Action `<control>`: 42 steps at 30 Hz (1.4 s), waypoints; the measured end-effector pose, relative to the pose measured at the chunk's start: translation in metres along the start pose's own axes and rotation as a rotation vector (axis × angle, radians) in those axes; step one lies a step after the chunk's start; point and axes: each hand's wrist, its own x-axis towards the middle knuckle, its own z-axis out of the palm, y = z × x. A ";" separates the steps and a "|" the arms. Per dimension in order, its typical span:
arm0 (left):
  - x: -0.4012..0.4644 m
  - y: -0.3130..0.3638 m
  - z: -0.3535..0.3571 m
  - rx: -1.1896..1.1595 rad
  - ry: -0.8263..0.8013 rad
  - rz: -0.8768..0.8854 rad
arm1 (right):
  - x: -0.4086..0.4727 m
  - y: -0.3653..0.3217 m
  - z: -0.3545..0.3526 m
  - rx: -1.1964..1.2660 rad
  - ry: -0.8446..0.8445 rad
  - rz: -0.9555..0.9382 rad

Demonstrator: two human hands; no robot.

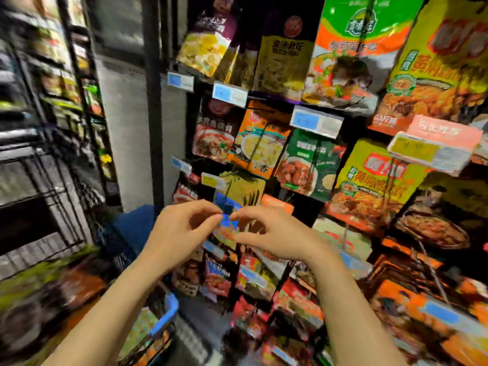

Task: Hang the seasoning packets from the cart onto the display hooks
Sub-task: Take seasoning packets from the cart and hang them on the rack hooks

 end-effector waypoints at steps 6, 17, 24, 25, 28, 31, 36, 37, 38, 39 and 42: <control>-0.075 -0.090 -0.087 0.200 0.178 -0.357 | 0.096 -0.056 0.085 0.094 -0.244 -0.166; -0.212 -0.189 -0.167 0.432 0.518 -0.955 | 0.214 -0.126 0.231 0.108 -0.713 -0.211; -0.244 -0.221 -0.181 0.479 0.590 -1.033 | 0.251 -0.128 0.310 0.014 -0.882 -0.214; -0.246 -0.226 -0.180 0.494 0.584 -1.035 | 0.255 -0.126 0.321 0.026 -0.888 -0.202; -0.261 -0.245 -0.179 0.598 0.498 -1.073 | 0.267 -0.123 0.354 0.077 -0.960 -0.134; -0.285 -0.263 -0.180 0.796 0.305 -1.066 | 0.283 -0.120 0.393 0.007 -1.086 -0.115; -0.300 -0.275 -0.173 0.946 0.240 -1.007 | 0.286 -0.119 0.470 -0.078 -1.050 -0.118; -0.301 -0.276 -0.172 0.947 0.262 -1.012 | 0.283 -0.119 0.484 -0.068 -1.021 -0.110; -0.301 -0.277 -0.171 0.950 0.276 -1.013 | 0.279 -0.119 0.497 -0.049 -1.006 -0.090; -0.302 -0.277 -0.170 0.954 0.284 -1.008 | 0.273 -0.118 0.511 -0.051 -1.010 -0.076; -0.303 -0.279 -0.170 0.956 0.293 -1.007 | 0.256 -0.118 0.544 -0.036 -0.997 -0.065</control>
